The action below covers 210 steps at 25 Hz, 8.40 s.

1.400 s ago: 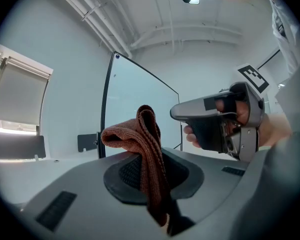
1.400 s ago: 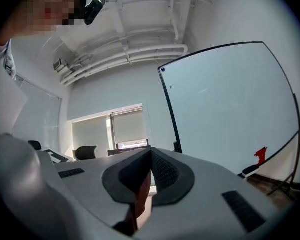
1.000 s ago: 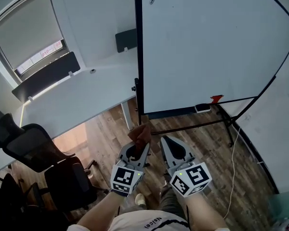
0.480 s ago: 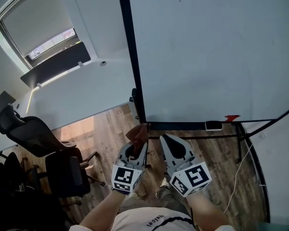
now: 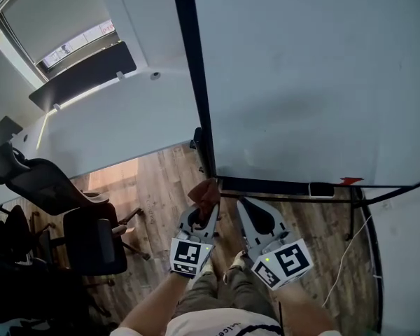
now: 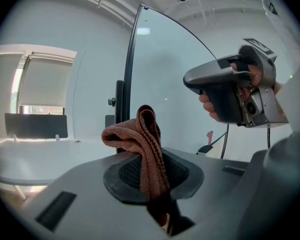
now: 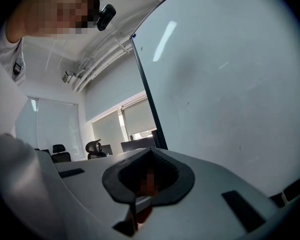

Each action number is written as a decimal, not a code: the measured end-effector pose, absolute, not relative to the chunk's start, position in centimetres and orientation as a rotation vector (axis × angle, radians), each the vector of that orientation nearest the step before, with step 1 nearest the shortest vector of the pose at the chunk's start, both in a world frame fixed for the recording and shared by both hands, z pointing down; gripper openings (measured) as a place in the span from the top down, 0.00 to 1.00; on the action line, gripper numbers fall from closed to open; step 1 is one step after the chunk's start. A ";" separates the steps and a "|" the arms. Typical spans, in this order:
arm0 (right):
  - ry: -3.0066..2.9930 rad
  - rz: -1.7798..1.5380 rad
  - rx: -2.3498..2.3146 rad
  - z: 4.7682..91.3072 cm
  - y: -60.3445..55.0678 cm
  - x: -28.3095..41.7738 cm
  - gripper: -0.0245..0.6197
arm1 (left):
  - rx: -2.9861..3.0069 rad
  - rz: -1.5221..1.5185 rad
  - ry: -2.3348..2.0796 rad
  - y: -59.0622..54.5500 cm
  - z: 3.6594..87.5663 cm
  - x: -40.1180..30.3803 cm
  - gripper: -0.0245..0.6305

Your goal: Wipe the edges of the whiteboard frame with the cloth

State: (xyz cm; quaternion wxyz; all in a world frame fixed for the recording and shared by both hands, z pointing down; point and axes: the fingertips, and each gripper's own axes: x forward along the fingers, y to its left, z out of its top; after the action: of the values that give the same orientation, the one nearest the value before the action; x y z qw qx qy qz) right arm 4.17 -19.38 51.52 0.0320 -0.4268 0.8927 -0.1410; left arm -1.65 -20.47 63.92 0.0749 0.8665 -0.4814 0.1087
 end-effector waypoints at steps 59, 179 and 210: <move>2.643 -0.314 -1.346 47.7 -26.7 3.2 0.96 | 2.615 0.306 -1.312 -30.5 62.7 -1.9 0.86; 2.672 0.011 -1.284 30.3 -23.3 5.1 0.96 | 2.842 -0.048 -1.398 -26.5 33.0 -2.0 0.86; 2.677 0.049 -1.232 29.2 -24.5 4.3 0.96 | 2.894 -0.061 -1.329 -30.7 30.9 -2.8 0.86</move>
State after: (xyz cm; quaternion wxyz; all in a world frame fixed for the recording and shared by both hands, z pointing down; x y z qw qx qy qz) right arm 4.28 -24.53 29.18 0.0972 -0.4161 0.9040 0.0167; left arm -2.80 -30.66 30.91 -0.0218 0.9084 -0.4170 -0.0190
